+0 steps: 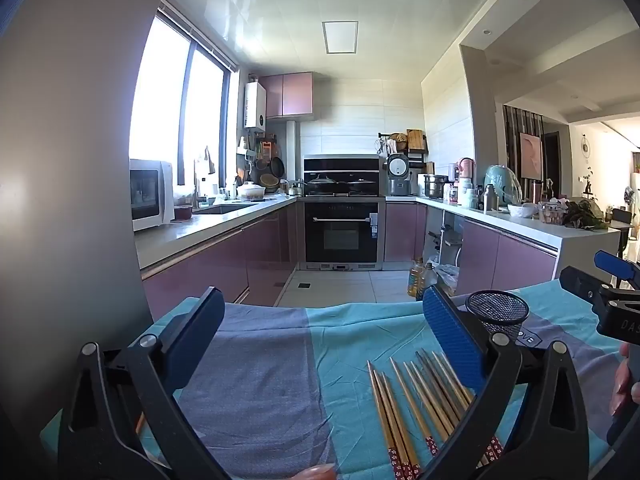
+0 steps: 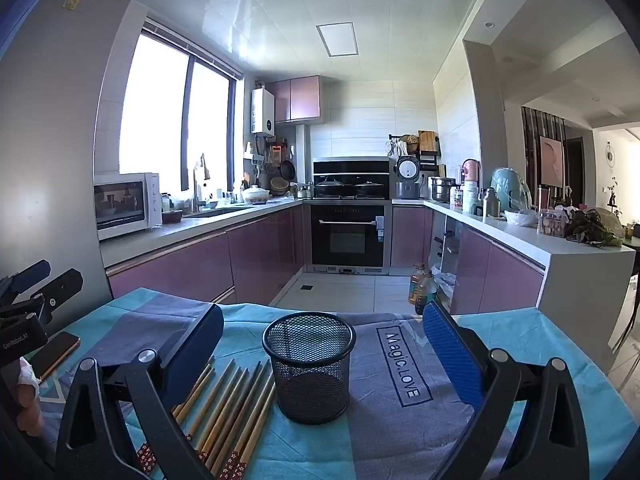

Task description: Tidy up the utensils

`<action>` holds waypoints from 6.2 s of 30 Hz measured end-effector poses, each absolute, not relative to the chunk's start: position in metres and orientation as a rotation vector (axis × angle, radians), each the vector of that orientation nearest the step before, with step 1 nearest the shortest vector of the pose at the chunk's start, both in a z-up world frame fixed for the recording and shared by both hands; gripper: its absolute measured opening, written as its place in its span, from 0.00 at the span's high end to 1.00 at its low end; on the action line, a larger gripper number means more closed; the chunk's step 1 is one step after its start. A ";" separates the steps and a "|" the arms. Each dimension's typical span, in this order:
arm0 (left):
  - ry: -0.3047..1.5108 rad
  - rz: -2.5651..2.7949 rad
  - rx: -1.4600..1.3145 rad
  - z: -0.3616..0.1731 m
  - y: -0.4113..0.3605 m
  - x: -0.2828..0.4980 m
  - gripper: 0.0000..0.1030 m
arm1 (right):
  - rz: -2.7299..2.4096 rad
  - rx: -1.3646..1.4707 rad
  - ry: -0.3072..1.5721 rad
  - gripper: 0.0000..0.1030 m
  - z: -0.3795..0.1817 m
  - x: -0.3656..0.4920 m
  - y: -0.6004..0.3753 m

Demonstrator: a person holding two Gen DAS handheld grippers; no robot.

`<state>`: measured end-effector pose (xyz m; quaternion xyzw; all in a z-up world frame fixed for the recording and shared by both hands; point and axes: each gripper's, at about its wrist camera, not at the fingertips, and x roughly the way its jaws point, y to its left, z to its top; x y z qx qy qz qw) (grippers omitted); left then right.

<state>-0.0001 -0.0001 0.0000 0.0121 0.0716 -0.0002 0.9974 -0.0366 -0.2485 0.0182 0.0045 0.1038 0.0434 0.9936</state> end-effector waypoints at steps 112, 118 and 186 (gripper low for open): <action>0.498 -0.096 0.092 -0.042 -0.003 0.060 0.11 | 0.284 -0.081 0.698 0.20 -0.053 0.012 -0.209; 0.634 -0.158 0.136 -0.074 -0.014 0.087 0.14 | 0.315 -0.066 0.805 0.37 -0.071 0.027 -0.197; 0.494 -0.615 -0.161 0.105 -0.065 0.112 0.93 | 0.441 0.135 0.424 0.95 0.077 0.041 -0.275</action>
